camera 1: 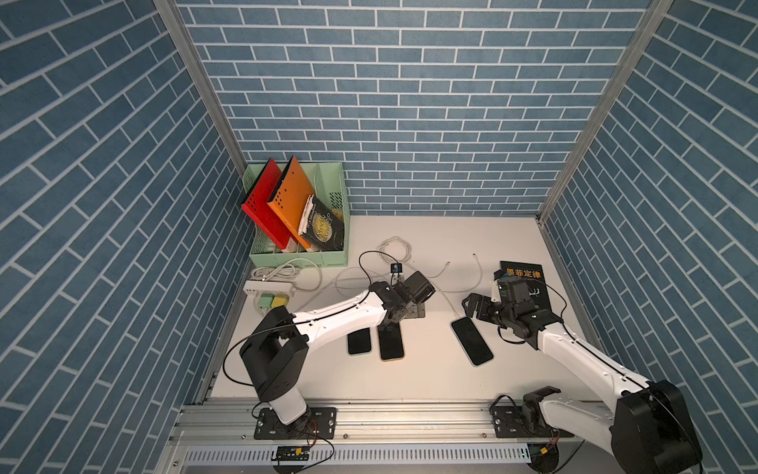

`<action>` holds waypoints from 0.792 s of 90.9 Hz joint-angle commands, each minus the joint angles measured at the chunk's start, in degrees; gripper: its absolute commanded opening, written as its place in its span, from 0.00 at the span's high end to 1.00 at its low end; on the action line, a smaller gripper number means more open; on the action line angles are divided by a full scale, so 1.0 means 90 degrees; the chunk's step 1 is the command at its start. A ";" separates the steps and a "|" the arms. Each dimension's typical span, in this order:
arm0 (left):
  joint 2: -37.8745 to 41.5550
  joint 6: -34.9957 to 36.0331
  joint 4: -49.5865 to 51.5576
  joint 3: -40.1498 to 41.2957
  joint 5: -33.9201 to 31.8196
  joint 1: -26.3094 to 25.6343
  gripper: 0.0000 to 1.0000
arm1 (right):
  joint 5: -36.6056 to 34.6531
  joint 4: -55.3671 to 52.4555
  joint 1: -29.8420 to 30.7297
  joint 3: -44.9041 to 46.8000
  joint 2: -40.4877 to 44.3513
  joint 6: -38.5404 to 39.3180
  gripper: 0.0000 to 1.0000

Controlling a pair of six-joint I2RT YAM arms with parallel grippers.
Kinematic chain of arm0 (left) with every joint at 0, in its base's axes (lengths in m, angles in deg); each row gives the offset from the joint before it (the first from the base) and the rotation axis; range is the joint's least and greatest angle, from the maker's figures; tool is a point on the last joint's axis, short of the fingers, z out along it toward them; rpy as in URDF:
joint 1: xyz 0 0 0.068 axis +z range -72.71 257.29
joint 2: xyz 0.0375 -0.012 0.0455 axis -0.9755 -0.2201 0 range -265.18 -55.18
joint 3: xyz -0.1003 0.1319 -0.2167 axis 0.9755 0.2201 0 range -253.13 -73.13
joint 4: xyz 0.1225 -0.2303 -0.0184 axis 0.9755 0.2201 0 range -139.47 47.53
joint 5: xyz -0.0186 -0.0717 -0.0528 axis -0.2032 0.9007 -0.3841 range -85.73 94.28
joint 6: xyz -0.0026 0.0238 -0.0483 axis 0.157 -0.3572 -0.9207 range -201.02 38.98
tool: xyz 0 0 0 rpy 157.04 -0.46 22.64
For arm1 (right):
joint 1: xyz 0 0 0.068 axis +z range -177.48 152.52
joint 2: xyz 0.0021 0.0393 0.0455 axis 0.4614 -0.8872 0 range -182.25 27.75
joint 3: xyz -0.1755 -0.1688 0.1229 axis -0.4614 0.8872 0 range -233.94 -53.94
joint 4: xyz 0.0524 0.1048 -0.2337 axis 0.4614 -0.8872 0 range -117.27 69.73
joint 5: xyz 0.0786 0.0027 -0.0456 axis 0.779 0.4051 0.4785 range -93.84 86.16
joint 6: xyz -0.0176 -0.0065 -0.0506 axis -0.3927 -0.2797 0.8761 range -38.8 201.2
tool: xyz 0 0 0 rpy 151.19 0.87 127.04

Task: Unplug the charging cable from the phone
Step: Place the phone at the center of the board, then adjust the phone at the center of the board.

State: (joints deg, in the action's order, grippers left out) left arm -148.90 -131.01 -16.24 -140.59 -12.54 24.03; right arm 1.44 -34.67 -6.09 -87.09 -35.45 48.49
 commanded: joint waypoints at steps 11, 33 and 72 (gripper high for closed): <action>0.0635 0.0084 -0.0305 0.0839 0.0135 0.0018 0.02 | -0.0140 -0.0606 0.0027 0.0514 0.0474 -0.0273 0.00; 0.0678 -0.0062 -0.0477 0.0903 0.0164 0.0019 0.03 | 0.0189 -0.0674 0.0036 0.0856 0.0490 -0.0370 0.00; 0.0597 -0.0077 -0.0470 0.0830 0.0089 0.0019 0.03 | 0.0761 -0.0139 0.0655 0.1467 0.0709 -0.1034 0.01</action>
State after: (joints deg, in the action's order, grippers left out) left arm -143.37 -131.58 -21.09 -132.35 -10.71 24.03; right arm 6.49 -36.79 -2.75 -75.52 -29.18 43.42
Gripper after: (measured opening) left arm 0.967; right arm 0.989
